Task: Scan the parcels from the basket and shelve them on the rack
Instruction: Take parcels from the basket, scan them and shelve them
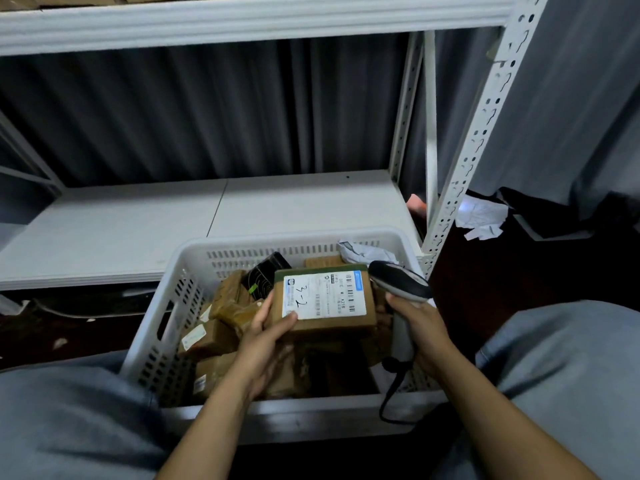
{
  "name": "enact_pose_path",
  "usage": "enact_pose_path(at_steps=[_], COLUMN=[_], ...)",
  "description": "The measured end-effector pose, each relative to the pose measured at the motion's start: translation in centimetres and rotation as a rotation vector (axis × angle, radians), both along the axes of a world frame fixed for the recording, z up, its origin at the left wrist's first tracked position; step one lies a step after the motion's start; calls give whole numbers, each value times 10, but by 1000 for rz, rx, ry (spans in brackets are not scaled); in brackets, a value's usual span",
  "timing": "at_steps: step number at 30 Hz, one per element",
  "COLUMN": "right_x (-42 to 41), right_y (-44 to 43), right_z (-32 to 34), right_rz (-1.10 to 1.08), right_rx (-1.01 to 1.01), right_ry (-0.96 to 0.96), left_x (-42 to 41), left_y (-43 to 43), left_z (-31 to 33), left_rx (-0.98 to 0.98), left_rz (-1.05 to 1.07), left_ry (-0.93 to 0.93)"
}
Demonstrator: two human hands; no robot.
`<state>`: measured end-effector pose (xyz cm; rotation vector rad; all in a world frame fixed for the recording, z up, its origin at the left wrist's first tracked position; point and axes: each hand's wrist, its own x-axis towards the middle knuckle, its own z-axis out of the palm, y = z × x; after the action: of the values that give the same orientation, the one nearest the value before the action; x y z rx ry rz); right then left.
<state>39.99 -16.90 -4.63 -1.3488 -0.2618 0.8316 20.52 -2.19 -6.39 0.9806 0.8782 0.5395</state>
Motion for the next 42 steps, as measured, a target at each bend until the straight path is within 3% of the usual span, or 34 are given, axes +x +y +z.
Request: enact_pose_path(at_steps=[6, 13, 34, 42], right_x=[10, 15, 23, 22], right_y=[-2, -16, -31, -30], right_z=[23, 48, 60, 56], right_rz=[242, 543, 539, 336], right_rx=[-309, -538, -549, -387], right_ry=[-526, -971, -974, -757], left_x=[-19, -38, -36, -25], left_y=[33, 51, 46, 39], left_z=[11, 2, 3, 24], left_rx=[248, 283, 296, 154], left_rz=[64, 101, 73, 169], left_ry=[165, 208, 210, 165])
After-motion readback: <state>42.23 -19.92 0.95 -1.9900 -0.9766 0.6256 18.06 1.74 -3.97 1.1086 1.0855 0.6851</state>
